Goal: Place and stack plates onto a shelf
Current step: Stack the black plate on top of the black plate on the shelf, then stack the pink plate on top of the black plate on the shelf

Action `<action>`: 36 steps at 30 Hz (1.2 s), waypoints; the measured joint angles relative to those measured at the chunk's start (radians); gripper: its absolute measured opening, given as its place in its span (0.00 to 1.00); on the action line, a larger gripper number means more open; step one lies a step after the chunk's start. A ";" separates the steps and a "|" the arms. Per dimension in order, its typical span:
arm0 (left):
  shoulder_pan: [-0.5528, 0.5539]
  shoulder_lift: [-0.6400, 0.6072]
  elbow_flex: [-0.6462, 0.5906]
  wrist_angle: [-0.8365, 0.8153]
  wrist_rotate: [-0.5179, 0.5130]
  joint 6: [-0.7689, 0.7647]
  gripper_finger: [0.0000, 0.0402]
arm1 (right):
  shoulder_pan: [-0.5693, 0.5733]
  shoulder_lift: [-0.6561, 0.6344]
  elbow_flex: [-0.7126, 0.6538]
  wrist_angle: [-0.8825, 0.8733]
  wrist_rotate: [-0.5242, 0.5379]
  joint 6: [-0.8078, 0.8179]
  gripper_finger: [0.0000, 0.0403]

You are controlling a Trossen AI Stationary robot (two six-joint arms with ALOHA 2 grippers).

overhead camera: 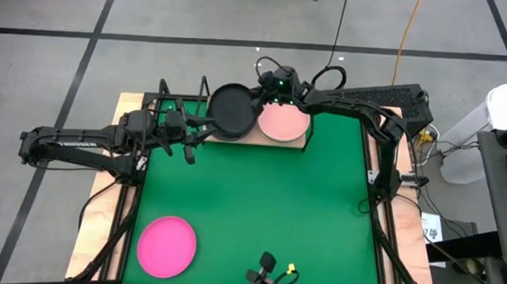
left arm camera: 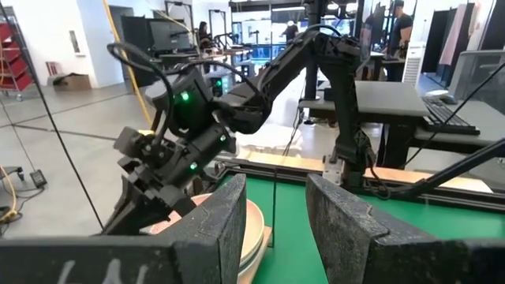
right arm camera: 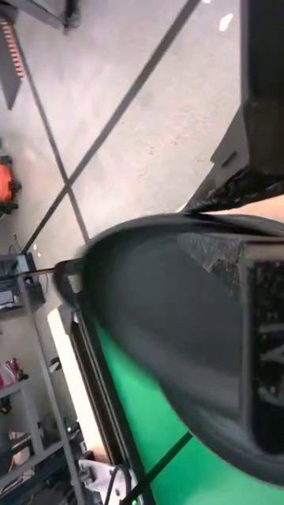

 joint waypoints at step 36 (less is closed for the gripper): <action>-0.128 0.237 -0.002 -0.808 0.334 -0.464 0.34 | 0.491 -0.834 -0.754 0.246 0.046 -0.213 0.37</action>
